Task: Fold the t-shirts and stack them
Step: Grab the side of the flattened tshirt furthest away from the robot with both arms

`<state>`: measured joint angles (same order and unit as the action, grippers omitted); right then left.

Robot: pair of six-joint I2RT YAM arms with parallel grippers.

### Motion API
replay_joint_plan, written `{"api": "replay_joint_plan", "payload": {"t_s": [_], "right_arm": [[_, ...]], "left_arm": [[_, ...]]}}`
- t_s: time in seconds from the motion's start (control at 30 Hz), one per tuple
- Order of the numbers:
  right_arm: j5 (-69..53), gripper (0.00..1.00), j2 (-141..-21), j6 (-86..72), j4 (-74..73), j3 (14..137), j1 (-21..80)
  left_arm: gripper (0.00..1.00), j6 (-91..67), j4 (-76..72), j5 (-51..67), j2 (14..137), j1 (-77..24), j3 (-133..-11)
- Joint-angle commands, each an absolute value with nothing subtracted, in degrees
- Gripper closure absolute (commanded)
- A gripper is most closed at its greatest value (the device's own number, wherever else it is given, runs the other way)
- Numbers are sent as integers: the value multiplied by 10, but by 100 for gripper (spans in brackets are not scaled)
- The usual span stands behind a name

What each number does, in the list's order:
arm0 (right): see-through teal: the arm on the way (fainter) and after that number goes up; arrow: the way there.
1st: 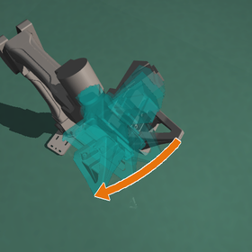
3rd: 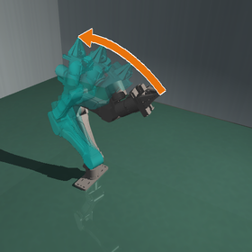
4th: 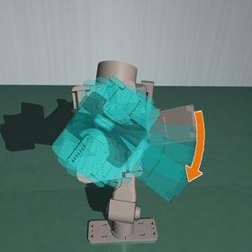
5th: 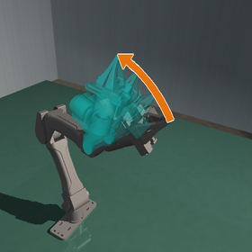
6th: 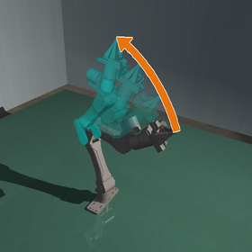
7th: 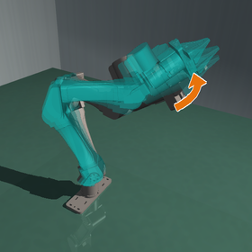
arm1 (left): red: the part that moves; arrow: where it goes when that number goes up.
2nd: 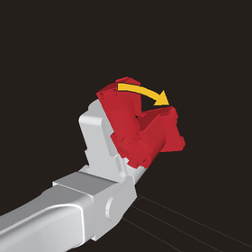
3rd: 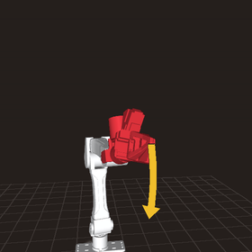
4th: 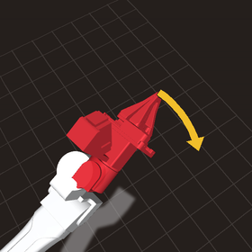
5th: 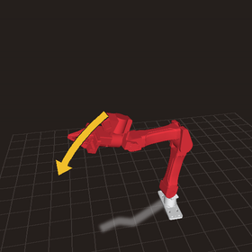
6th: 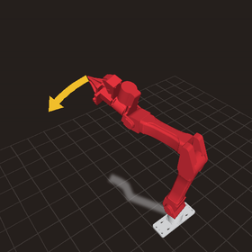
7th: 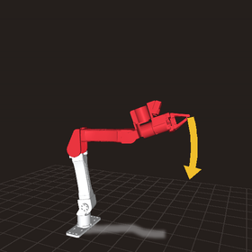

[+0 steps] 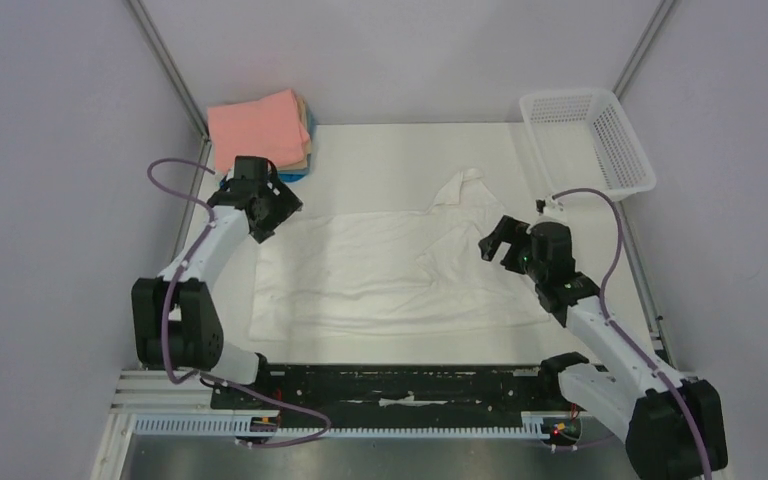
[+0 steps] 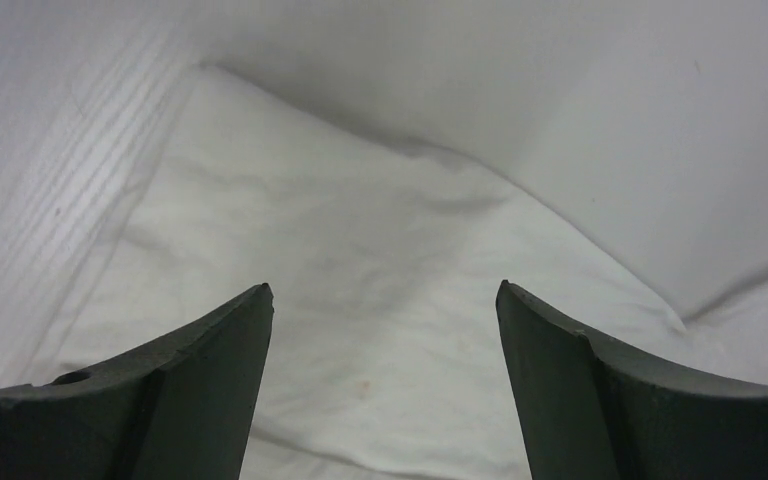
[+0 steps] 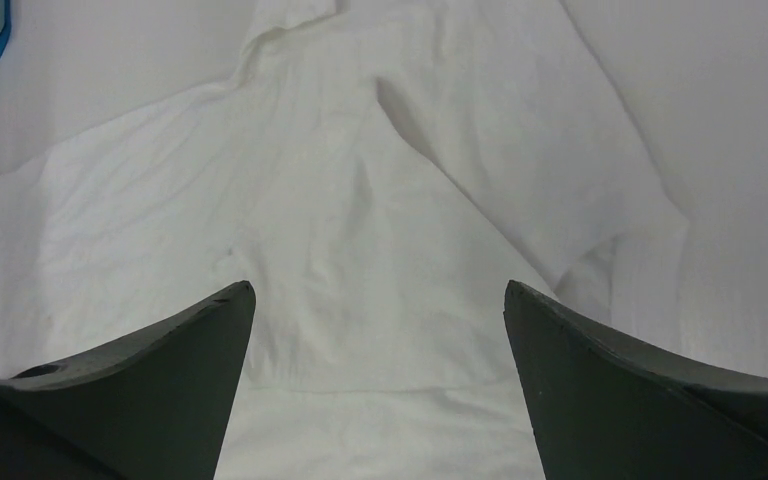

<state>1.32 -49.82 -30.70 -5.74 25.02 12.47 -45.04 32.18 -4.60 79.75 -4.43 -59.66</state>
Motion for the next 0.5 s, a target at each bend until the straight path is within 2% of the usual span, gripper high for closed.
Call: {"api": "replay_joint_plan", "payload": {"t_s": [0.0,0.23,0.47], "right_arm": [[66,2,-602,-266,49,347,166],[63,2,-712,-234,110,392,171],[41,2,-769,-218,126,414,171]], "left_arm": [[12,-394,323,-122,914,-13,-701],[12,-363,339,-70,1057,50,-770],[20,-327,343,-4,1127,76,-795]]}}
